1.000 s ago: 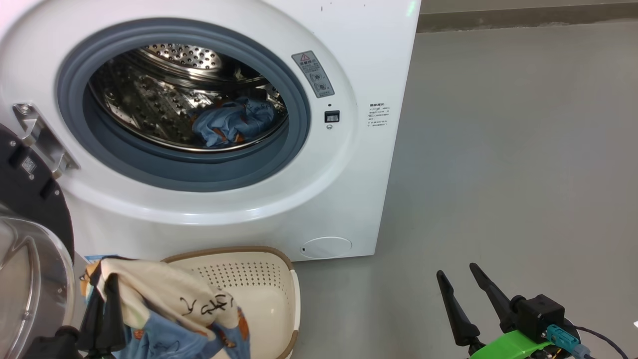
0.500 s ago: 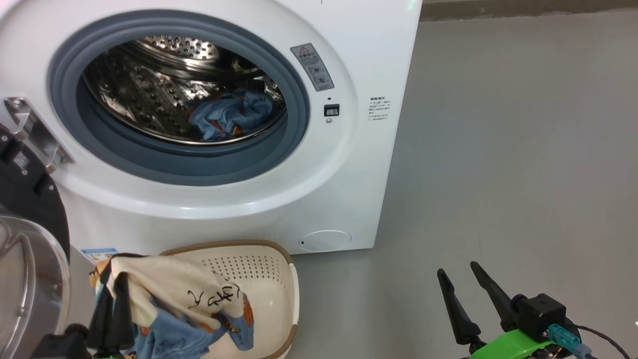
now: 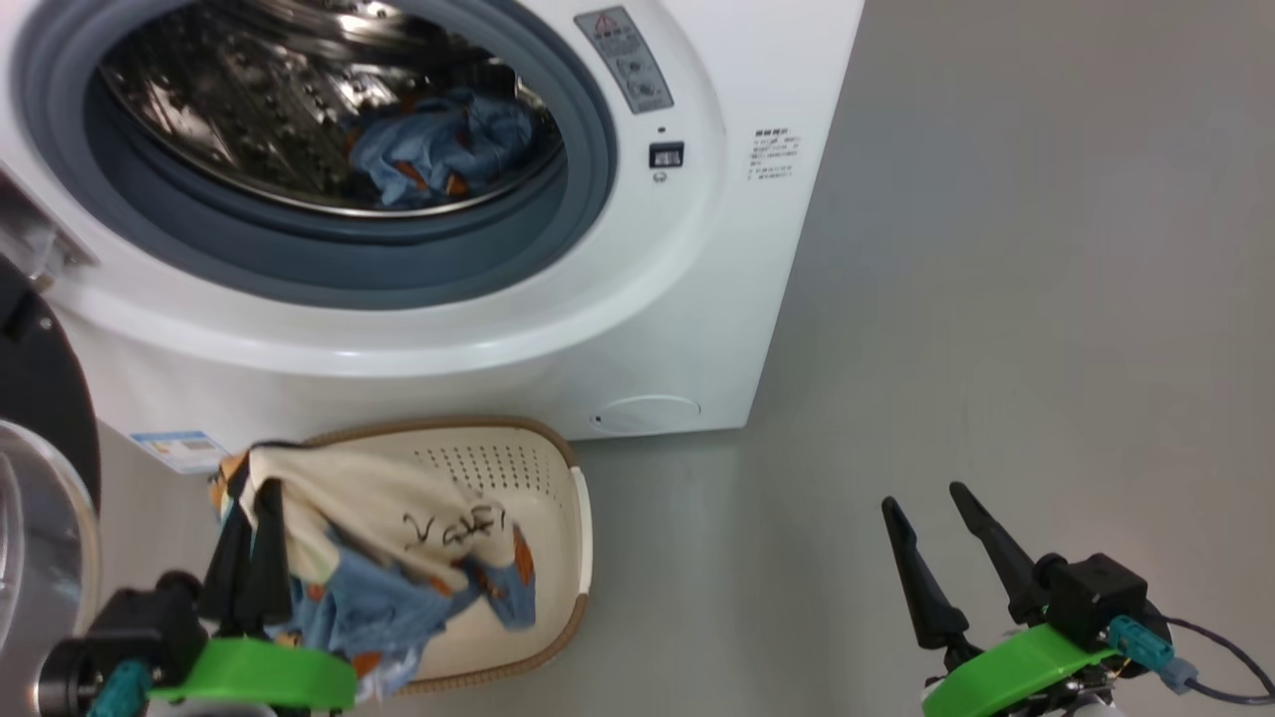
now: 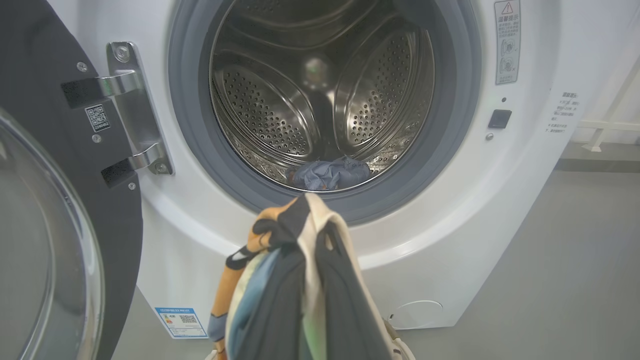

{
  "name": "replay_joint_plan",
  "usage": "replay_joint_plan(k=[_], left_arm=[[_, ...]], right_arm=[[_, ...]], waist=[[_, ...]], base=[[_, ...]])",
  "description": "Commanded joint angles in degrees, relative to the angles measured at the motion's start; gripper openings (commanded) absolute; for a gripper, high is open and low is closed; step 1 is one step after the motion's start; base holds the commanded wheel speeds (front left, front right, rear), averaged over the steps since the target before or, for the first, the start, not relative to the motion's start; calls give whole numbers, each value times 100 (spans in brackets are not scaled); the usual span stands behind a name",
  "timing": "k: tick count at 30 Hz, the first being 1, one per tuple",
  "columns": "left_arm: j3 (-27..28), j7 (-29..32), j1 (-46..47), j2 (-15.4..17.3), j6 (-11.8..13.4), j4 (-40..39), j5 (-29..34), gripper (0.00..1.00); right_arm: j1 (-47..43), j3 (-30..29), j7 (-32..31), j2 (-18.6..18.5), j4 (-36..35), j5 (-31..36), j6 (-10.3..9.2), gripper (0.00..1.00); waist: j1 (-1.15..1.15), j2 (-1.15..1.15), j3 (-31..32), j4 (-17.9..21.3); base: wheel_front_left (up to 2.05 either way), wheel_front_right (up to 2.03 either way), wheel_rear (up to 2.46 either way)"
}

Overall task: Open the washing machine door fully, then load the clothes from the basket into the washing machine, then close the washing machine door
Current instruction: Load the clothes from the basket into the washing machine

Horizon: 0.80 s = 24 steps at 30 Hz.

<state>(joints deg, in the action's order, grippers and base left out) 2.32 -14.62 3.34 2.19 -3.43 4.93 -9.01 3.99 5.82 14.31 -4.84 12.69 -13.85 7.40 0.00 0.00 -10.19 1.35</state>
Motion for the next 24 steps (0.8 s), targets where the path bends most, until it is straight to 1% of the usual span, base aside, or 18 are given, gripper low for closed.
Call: replay_joint_plan(k=[1, 8, 15, 24], left_arm=[[161, -38, 321, 70, 44, -85, -56, 0], [191, -38, 1215, 109, -54, 353, -13, 0], [104, -38, 2161, 338, -144, 1043, 158, 0], [25, -37, 3477, 608, -145, 2082, 290, 0]], right_arm=[[183, 117, 69, -33, -145, 36, 9, 100], [394, 148, 69, -30, -183, 52, 9, 100], [533, 202, 69, 16, -155, 32, 9, 100], [663, 268, 69, 55, -128, -13, 9, 100]], waist=[[0, 0, -297, 16], [0, 0, -728, 152], [0, 0, -972, 444], [0, 0, -1217, 789]], base=[[0, 0, 0], [0, 0, 0], [0, 0, 0], [0, 0, 0]])
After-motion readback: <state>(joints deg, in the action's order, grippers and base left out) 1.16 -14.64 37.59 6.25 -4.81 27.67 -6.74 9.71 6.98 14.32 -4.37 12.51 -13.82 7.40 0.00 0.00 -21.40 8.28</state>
